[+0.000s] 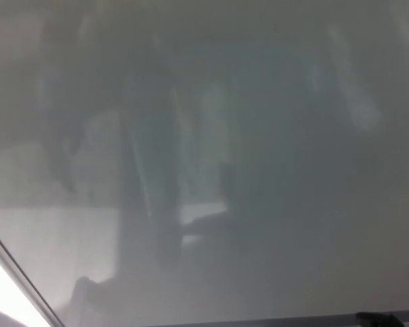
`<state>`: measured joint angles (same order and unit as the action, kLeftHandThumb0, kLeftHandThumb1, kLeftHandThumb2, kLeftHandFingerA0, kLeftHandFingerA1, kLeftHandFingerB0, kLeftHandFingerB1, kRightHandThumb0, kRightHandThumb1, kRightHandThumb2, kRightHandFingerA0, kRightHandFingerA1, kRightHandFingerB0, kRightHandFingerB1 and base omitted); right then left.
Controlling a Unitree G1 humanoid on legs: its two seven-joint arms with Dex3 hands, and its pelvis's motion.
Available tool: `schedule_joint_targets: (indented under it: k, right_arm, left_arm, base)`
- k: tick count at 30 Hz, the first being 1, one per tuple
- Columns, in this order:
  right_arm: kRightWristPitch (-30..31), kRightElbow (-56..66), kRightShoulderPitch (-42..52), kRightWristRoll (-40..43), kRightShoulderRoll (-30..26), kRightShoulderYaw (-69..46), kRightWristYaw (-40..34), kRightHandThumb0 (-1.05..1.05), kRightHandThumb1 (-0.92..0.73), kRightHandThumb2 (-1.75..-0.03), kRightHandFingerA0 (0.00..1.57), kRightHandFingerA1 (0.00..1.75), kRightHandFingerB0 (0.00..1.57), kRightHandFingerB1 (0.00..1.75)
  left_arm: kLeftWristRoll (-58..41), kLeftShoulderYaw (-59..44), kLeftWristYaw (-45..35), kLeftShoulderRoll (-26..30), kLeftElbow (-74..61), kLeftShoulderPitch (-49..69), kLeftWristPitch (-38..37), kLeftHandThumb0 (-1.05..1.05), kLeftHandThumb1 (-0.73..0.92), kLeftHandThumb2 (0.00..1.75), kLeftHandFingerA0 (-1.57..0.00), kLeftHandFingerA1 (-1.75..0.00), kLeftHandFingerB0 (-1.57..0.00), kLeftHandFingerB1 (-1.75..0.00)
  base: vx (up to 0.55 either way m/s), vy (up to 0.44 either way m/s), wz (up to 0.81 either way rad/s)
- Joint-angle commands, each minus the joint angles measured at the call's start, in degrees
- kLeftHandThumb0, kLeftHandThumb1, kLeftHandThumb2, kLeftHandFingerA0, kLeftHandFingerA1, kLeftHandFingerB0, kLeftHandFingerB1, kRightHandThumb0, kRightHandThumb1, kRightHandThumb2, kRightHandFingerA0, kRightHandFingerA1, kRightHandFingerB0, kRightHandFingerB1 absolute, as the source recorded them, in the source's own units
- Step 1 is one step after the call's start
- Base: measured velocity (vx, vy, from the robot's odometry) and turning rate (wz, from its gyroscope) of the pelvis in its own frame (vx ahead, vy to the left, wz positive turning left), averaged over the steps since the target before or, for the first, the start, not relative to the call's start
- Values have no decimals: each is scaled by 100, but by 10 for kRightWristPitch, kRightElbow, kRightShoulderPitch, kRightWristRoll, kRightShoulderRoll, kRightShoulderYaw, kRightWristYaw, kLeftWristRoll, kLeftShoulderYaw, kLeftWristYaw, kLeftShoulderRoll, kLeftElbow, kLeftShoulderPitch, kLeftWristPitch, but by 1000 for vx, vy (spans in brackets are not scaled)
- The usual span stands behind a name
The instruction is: A white board is being place on the right hand side and parallel to the robot and the robot uses its left hand to grab on the leftside of the whiteboard and drag the whiteboard from the right hand side to the left hand side
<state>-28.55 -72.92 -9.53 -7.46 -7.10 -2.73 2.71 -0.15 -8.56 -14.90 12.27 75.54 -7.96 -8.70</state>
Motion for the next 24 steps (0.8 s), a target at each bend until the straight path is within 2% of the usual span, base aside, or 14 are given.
schedule_joint_targets:
  k: [1, 4, 5, 7, 8, 9, 10, 13, 14, 17, 21, 22, 23, 24]
  right_arm:
    - [5, -1, -4, 3, -5, -1, 1, -105, -57, -69, 80, 104, 0, 78]
    - [4, -1, -3, 3, -5, -1, 1, -105, -57, -69, 80, 104, 0, 78]
    - [4, -1, -3, 3, -5, -1, 1, -105, -57, -69, 80, 104, 0, 78]
    - [5, -1, -3, 3, -5, 0, 1, -105, -57, -69, 80, 104, 0, 78]
    - [5, -1, -3, 3, -5, 0, 1, -105, -57, -69, 80, 104, 0, 78]
    - [5, -1, -3, 3, -5, 0, 1, -105, -57, -69, 80, 104, 0, 78]
    - [5, -1, -3, 3, -5, 0, 1, -105, -57, -69, 80, 104, 0, 78]
    - [5, -1, -4, 3, -5, 0, 1, -105, -57, -69, 80, 104, 0, 78]
    - [4, -1, -1, 3, -6, -1, 1, -105, -57, -69, 80, 104, 0, 78]
    - [3, -1, -1, 4, -7, -2, 2, -105, -57, -69, 80, 104, 0, 78]
    - [2, -1, 4, 5, -7, -3, 2, -105, -57, -69, 80, 104, 0, 78]
    - [2, -1, 3, 5, -8, -3, 2, -105, -57, -69, 80, 104, 0, 78]
    - [3, -2, 1, 5, -8, -4, 2, -105, -57, -69, 80, 104, 0, 78]
    - [3, -2, 0, 5, -8, -4, 2, -105, -57, -69, 80, 104, 0, 78]
  left_arm:
    - [40, 46, -22, -10, -2, 20, -19, -105, 92, 116, 0, 0, -20, -138]
    - [47, 65, -23, -12, -3, 26, -28, -105, 92, 119, 0, 0, -30, -152]
    - [47, 71, -27, -15, -3, 29, -28, -105, 92, 115, 0, 0, -157, -175]
    - [47, 78, -32, -17, -2, 32, -25, -105, 92, 131, 0, 0, -157, -175]
    - [47, 81, -31, -18, -2, 34, -26, -105, 92, 134, -8, -147, -157, -175]
    - [48, 84, -31, -19, -2, 36, -26, -105, 92, 134, -8, -147, -157, -175]
    - [47, 84, -34, -19, -2, 37, -27, -105, 92, 131, -47, -171, -157, -175]
    - [46, 85, -38, -18, -2, 39, -28, -105, 92, 131, -47, -171, -157, -175]
    - [52, 90, -40, -20, 0, 45, -32, -105, 92, 119, -157, -175, -157, -175]
    - [54, 94, -46, -22, 1, 45, -30, -105, 92, 133, -157, -175, -157, -175]
    - [51, 93, -49, -24, -2, 41, -34, -105, 92, 121, -157, -175, -157, -175]
    - [51, 92, -49, -24, -3, 38, -35, -105, 92, 140, -48, -175, -157, -175]
    - [50, 92, -48, -26, -4, 35, -36, -105, 92, 140, -48, -175, -157, -175]
    - [52, 94, -49, -26, -7, 33, -40, -105, 92, 121, 0, -133, -157, -175]
  base:
    - [0, 0, 0]
    - [0, 0, 0]
    - [0, 0, 0]
    - [0, 0, 0]
    - [0, 0, 0]
    - [0, 0, 0]
    - [0, 0, 0]
    - [0, 0, 0]
    - [0, 0, 0]
    - [0, 0, 0]
    - [0, 0, 0]
    - [0, 0, 0]
    - [0, 0, 0]
    - [0, 0, 0]
